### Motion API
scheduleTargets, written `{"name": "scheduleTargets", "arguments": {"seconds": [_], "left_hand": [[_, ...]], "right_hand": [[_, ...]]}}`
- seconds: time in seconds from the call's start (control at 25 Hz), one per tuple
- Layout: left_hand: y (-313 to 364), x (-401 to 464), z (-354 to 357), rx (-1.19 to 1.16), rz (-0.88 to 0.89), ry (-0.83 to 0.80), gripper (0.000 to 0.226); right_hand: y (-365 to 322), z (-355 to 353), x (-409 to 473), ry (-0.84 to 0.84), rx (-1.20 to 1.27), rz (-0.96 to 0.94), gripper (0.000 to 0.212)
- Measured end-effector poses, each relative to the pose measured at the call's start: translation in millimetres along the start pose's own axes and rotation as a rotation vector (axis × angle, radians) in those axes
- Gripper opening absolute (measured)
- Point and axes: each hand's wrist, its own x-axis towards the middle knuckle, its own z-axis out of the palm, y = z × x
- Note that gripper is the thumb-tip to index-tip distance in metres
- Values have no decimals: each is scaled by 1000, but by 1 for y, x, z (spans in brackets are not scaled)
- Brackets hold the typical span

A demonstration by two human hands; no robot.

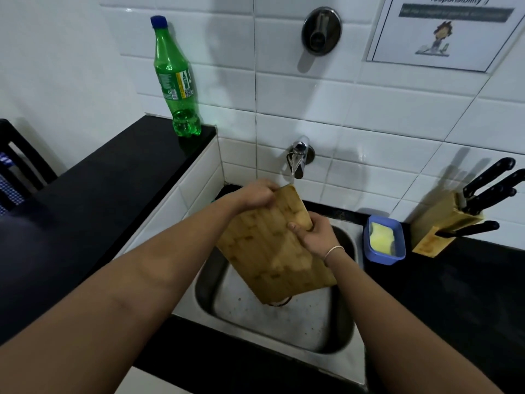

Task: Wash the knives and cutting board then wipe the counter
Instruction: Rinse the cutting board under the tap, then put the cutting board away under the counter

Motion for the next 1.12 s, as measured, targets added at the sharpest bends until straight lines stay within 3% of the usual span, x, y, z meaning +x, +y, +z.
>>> {"name": "scheduleTargets", "arguments": {"seconds": [0.2, 0.36, 0.48, 0.6, 0.72, 0.76, 0.8, 0.88, 0.96, 1.04, 1.12], "left_hand": [[21, 17, -23, -461, -106, 323, 36], [31, 35, -17, -468, -111, 245, 32], [35, 51, 10, -501, -76, 243, 7], [40, 61, 23, -238, 29, 301, 11], [29, 57, 14, 78, 71, 153, 37], [21, 46, 13, 104, 59, 166, 32], [10, 33, 14, 87, 48, 242, 26], [-3, 5, 24, 15, -4, 464, 34], [-6, -18, 36, 165, 74, 665, 33], [-1, -28, 46, 213, 202, 787, 24], [15, -36, 60, 99, 268, 813, 35]], "right_hand": [[-2, 16, 2, 109, -39, 50, 31], [4, 11, 0, 66, -65, 67, 56], [12, 3, -5, 120, -56, 106, 51], [18, -5, -11, 182, 8, 142, 34], [20, -7, -19, 264, 90, 163, 24], [18, -7, -23, 299, 101, 163, 20], [14, -7, -28, 338, 105, 163, 17], [0, -15, -35, 435, 85, 155, 18], [-20, -27, -45, 515, 21, 118, 20], [-41, -38, -61, 589, -25, 80, 19], [-61, -49, -83, 691, -27, 63, 20]]}}
